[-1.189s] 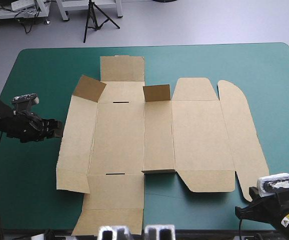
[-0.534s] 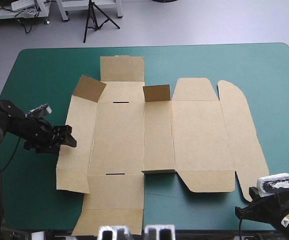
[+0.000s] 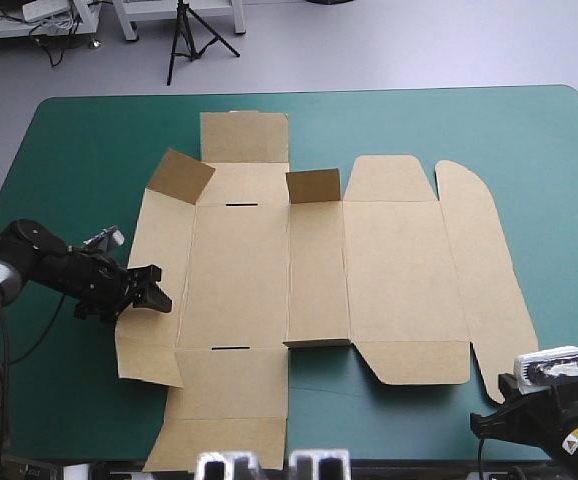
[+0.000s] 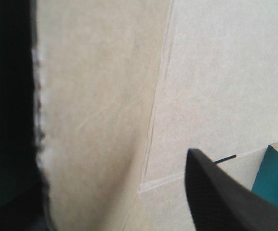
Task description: Fold the box
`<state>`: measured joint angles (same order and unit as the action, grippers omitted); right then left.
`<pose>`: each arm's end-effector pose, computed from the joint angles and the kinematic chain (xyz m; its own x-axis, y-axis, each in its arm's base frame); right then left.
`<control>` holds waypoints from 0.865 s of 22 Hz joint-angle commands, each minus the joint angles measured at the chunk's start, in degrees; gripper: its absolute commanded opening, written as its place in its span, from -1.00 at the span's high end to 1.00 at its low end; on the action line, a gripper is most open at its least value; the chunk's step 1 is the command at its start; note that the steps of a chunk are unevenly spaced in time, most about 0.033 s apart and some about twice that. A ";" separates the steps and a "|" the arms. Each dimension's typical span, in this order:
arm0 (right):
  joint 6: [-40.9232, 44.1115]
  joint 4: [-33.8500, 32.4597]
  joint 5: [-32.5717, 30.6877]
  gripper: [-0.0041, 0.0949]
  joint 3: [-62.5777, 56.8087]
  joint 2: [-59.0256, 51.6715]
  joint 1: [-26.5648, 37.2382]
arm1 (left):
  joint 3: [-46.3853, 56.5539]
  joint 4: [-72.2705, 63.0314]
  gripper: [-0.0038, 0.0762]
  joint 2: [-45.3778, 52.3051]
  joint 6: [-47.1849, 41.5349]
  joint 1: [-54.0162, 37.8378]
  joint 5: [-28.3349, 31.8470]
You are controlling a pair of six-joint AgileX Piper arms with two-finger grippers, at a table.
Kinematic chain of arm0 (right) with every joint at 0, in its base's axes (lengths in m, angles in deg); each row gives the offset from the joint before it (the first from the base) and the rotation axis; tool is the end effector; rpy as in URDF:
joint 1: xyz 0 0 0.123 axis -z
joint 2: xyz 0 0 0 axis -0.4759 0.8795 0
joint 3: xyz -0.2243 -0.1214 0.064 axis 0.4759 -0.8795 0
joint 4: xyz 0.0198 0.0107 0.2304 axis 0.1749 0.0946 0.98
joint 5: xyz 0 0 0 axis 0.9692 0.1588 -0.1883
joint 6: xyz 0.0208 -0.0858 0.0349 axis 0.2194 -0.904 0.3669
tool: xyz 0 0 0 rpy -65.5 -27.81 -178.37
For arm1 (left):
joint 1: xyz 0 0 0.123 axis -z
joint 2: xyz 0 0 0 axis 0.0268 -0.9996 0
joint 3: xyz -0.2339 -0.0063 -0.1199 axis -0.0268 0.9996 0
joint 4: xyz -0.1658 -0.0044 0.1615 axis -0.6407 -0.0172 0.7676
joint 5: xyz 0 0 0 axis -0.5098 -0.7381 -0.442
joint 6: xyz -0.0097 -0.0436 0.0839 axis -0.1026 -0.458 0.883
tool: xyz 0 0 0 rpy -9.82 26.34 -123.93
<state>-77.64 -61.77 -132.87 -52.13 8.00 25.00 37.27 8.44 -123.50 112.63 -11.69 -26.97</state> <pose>0.0359 0.0158 0.2538 -0.6680 -0.0650 -0.7413 -0.1823 0.9801 0.0784 0.2375 0.0036 0.2065 -0.9946 -0.1034 0.0043 -0.0894 0.8371 -0.5398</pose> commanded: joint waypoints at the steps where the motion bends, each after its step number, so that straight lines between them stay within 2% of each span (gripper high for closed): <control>1: -0.44 0.39 3.11 0.96 1.44 0.52 0.35 | -0.88 -2.79 0.44 1.73 0.13 1.77 0.91; 3: -0.44 0.67 3.11 0.96 1.44 0.52 0.35 | -0.88 -2.79 0.90 1.73 1.20 2.74 2.15; 9: -0.44 1.13 3.11 0.95 1.44 0.52 0.35 | -3.82 -2.99 0.93 1.73 5.43 4.02 2.93; 13: -0.44 1.23 3.11 0.95 1.44 0.52 0.35 | -15.92 -2.76 0.93 1.73 11.64 4.02 -0.66; 19: -0.44 1.27 3.11 0.96 1.44 0.52 0.35 | -29.95 -1.30 0.93 1.73 20.30 4.76 2.70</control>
<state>-77.64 -61.24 -132.87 -52.13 8.00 25.00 12.12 8.73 -123.95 129.65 -7.88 -26.60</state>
